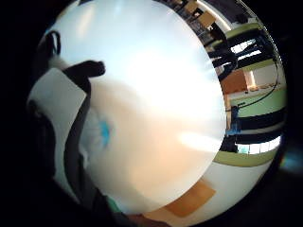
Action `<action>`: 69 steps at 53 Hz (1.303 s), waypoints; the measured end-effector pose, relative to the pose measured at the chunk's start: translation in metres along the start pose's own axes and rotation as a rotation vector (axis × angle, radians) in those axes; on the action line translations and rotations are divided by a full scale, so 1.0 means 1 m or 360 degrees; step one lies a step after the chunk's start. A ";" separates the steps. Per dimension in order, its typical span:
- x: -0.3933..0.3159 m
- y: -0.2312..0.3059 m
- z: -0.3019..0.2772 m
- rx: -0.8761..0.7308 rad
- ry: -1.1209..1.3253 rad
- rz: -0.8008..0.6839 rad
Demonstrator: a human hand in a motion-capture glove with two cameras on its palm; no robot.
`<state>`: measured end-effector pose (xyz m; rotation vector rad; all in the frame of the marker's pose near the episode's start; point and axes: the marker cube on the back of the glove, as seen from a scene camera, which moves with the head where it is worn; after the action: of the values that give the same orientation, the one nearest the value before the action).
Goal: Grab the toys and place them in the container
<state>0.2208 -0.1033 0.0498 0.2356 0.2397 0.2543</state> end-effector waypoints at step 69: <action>-0.369 -0.021 -0.228 0.0251 -0.0350 -0.0938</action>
<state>-0.1817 -0.1789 -0.0959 0.3350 0.1025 -0.3748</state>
